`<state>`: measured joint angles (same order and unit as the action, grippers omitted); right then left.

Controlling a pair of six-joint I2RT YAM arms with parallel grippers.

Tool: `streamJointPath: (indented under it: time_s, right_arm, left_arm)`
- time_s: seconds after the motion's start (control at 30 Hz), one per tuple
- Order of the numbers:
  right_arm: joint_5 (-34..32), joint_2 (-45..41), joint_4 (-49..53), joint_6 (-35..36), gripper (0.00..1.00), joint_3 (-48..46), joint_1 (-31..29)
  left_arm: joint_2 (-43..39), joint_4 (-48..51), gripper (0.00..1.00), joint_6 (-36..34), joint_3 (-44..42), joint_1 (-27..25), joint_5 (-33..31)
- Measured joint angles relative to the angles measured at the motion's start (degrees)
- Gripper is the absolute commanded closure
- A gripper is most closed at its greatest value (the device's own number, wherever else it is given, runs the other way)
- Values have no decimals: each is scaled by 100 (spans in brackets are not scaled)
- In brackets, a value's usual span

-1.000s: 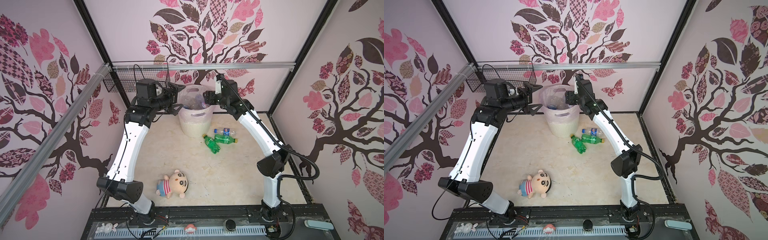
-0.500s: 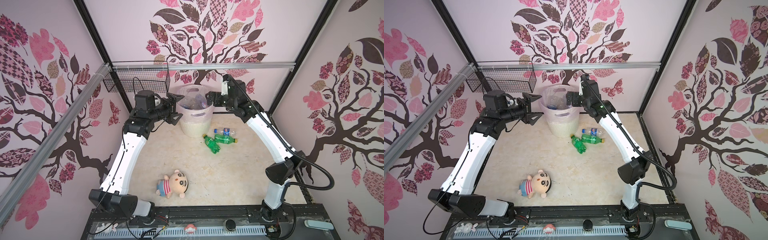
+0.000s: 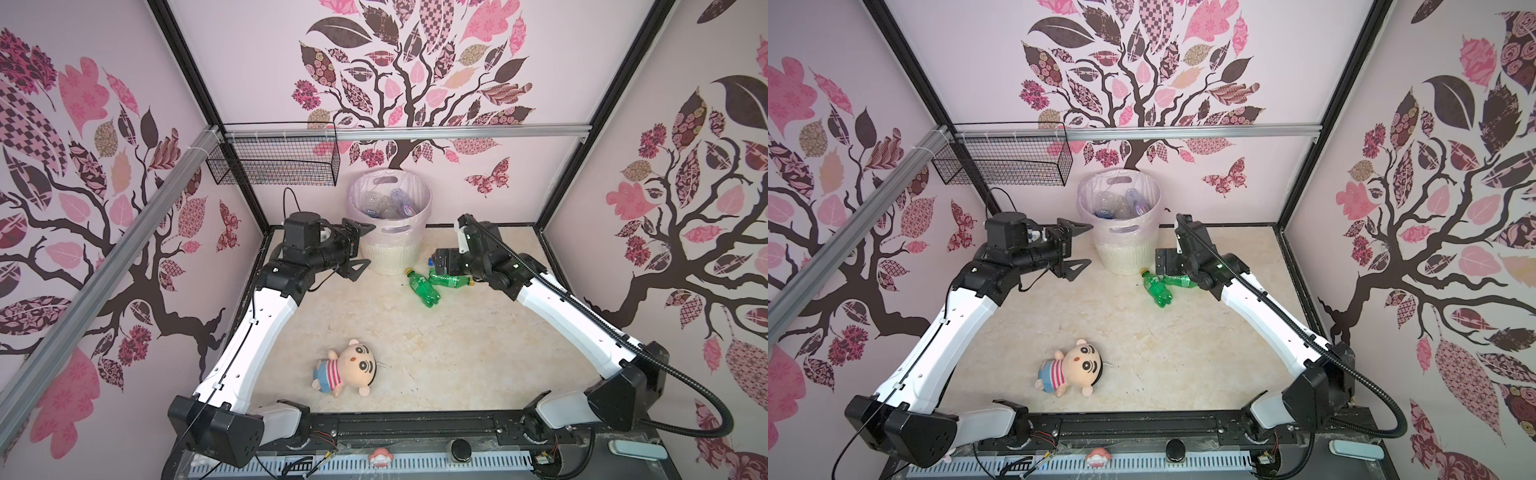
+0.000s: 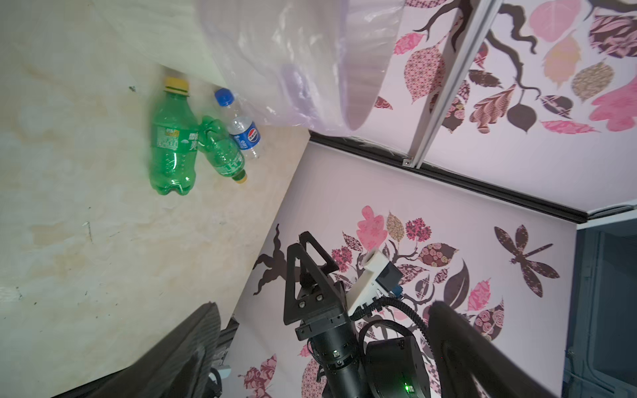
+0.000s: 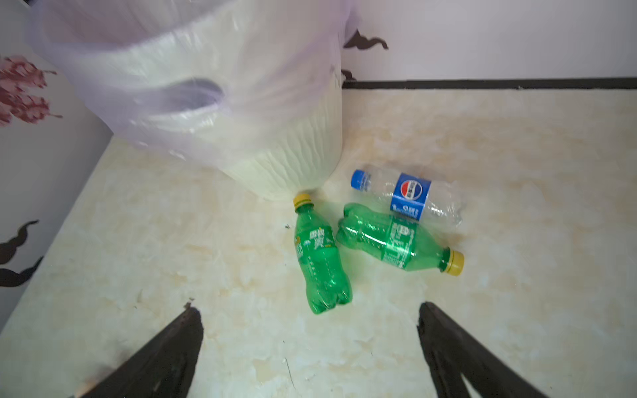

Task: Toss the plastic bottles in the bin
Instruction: 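Lower both grippers toward the green Sprite bottles beside the bin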

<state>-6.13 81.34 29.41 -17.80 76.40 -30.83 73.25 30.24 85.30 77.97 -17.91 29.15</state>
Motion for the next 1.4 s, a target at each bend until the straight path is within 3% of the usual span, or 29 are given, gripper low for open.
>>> streamJointPath:
  time_s: [0.2, 0.43, 0.8, 1.2, 1.4]
  right_arm:
    - [238, -131, -468, -46, 1, -1305, 0]
    - [455, -39, -975, -142, 1, -1899, -17]
    - [702, 944, -1556, -122, 0, -1843, -22]
    - [632, 1980, -1572, 223, 2, -1108, -22]
    - [623, 2330, -1644, 284, 10, -929, -22]
  left_arm:
    - [66, -20, 3, -79, -688, -365, -166]
    - [79, -426, 3, -17, -1458, -356, -111]
    - [341, -575, 3, -2, -1672, -356, 186]
    - [356, -778, 3, 39, -1818, -356, 295]
    - [503, -669, 3, 39, -1818, -356, 330]
